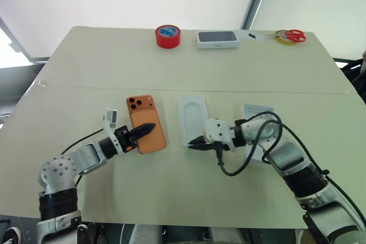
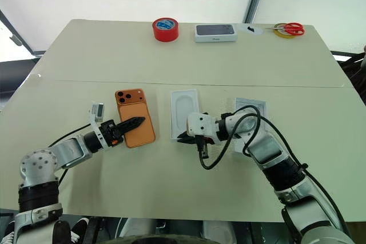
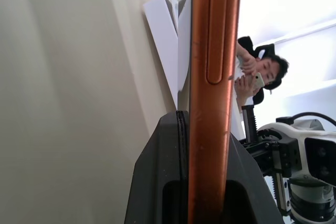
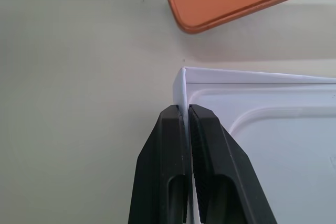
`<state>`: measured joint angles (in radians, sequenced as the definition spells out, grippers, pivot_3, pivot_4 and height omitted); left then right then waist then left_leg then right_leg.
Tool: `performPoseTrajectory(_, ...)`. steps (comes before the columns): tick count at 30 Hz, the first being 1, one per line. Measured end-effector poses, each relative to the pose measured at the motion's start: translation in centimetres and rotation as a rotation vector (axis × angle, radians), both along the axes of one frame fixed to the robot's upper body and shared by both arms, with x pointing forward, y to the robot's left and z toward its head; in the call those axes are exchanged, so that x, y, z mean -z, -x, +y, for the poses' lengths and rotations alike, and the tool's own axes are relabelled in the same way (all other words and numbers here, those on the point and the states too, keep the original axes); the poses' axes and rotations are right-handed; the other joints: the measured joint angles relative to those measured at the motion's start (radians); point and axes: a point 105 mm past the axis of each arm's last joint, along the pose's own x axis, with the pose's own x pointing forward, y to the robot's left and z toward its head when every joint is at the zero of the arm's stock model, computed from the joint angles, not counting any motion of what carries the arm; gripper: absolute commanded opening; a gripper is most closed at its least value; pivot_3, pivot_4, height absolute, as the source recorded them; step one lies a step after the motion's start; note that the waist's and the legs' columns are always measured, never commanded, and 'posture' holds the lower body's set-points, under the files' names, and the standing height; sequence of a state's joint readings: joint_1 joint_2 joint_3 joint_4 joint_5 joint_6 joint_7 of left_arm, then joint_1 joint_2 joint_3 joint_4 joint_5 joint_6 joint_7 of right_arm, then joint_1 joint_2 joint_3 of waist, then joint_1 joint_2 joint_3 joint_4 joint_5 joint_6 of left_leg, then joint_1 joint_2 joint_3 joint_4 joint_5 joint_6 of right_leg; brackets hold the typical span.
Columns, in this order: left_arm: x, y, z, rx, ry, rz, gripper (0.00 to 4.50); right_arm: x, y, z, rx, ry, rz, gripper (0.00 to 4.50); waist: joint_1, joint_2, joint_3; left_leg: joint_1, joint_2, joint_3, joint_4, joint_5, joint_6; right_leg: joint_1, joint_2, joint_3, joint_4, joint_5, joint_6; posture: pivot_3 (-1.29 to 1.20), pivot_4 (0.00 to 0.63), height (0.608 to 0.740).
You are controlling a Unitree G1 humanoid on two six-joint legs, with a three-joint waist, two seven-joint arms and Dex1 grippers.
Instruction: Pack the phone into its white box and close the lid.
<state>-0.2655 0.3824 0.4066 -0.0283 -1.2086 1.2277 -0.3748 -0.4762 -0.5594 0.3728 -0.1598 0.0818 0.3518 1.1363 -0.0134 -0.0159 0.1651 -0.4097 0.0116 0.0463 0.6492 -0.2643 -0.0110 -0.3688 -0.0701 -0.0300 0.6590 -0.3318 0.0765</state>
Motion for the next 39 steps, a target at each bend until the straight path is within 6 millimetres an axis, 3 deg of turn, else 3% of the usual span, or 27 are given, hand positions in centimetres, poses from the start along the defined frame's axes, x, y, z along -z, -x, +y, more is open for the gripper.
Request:
performPoseTrajectory(5, -1.4, -0.9, 0.4, 0.010, 0.002, -0.043, 0.00, -0.4, 0.6, 1.6, 0.043, -0.005, 0.004, 0.03, 0.001, 0.000, 0.000, 0.000, 0.000, 0.000, 0.000, 0.000, 0.000, 0.000, 0.000, 0.000, 0.000, 0.000, 0.000, 0.00, 0.150, 0.740)
performPoseTrajectory(12, -2.7, -2.2, 0.8, 0.010, 0.019, -0.076, 0.00, 1.0, 1.4, 2.9, 0.072, 0.027, 0.035, 0.03, 0.000, -0.001, 0.000, 0.000, 0.000, 0.000, 0.000, 0.000, 0.000, -0.001, 0.000, 0.000, 0.001, 0.000, 0.000, 0.00, 0.150, 0.740)
performPoseTrajectory(15, -2.3, -2.2, 0.6, 0.027, 0.016, -0.068, 0.00, 0.9, 1.4, 3.2, 0.079, 0.020, 0.055, 1.09, -0.001, -0.001, 0.000, 0.000, 0.000, 0.000, 0.000, 0.000, 0.000, -0.001, 0.000, 0.000, 0.001, 0.000, 0.000, 0.00, 0.150, 0.740)
performPoseTrajectory(20, -1.5, -2.4, 0.0, 0.048, 0.027, -0.035, 0.00, -1.1, 1.7, 4.2, 0.038, -0.095, 0.143, 3.58, -0.001, -0.001, 0.001, 0.000, 0.000, 0.000, 0.000, 0.000, 0.000, -0.001, 0.000, 0.000, 0.002, 0.000, 0.000, 0.00, 0.150, 0.740)
performPoseTrajectory(23, -1.5, -2.8, -0.6, 0.067, 0.029, -0.036, 0.00, -3.8, 1.4, 4.0, 0.006, -0.200, 0.162, 3.58, 0.002, -0.002, 0.001, 0.000, 0.000, 0.000, 0.001, -0.001, 0.002, 0.000, 0.000, 0.000, 0.002, 0.000, 0.000, 0.00, 0.150, 0.740)
performPoseTrajectory(26, -1.5, -3.3, -2.1, 0.098, 0.059, -0.032, 0.00, -6.2, -0.3, 2.6, 0.030, -0.241, 0.085, 3.58, 0.003, -0.003, 0.001, 0.000, -0.001, 0.000, 0.002, -0.002, 0.003, 0.000, 0.000, 0.000, 0.002, 0.000, 0.000, 0.00, 0.150, 0.740)
performPoseTrajectory(31, -1.4, -3.4, -4.9, 0.177, 0.060, -0.014, 0.00, -4.2, -4.9, -2.6, 0.257, -0.170, 0.057, 3.58, 0.001, -0.003, 0.002, 0.000, -0.001, 0.001, 0.002, -0.001, 0.002, 0.000, 0.001, 0.000, 0.002, 0.000, 0.000, 0.00, 0.150, 0.740)
performPoseTrajectory(33, -0.7, -3.1, -6.1, 0.212, 0.041, 0.010, 0.00, -3.6, -5.7, -3.9, 0.296, -0.138, 0.033, 3.58, -0.003, -0.003, 0.002, 0.000, 0.000, 0.002, 0.001, 0.000, 0.001, -0.001, 0.002, 0.000, 0.002, 0.000, 0.000, 0.00, 0.150, 0.740)
performPoseTrajectory(39, 0.8, -2.4, -8.1, 0.292, 0.007, 0.088, 0.00, -3.6, -6.1, -4.8, 0.300, -0.115, -0.024, 3.58, -0.002, -0.003, 0.002, 0.000, 0.004, 0.002, 0.001, 0.002, -0.003, -0.002, 0.006, 0.001, 0.004, 0.000, 0.000, 0.00, 0.150, 0.740)
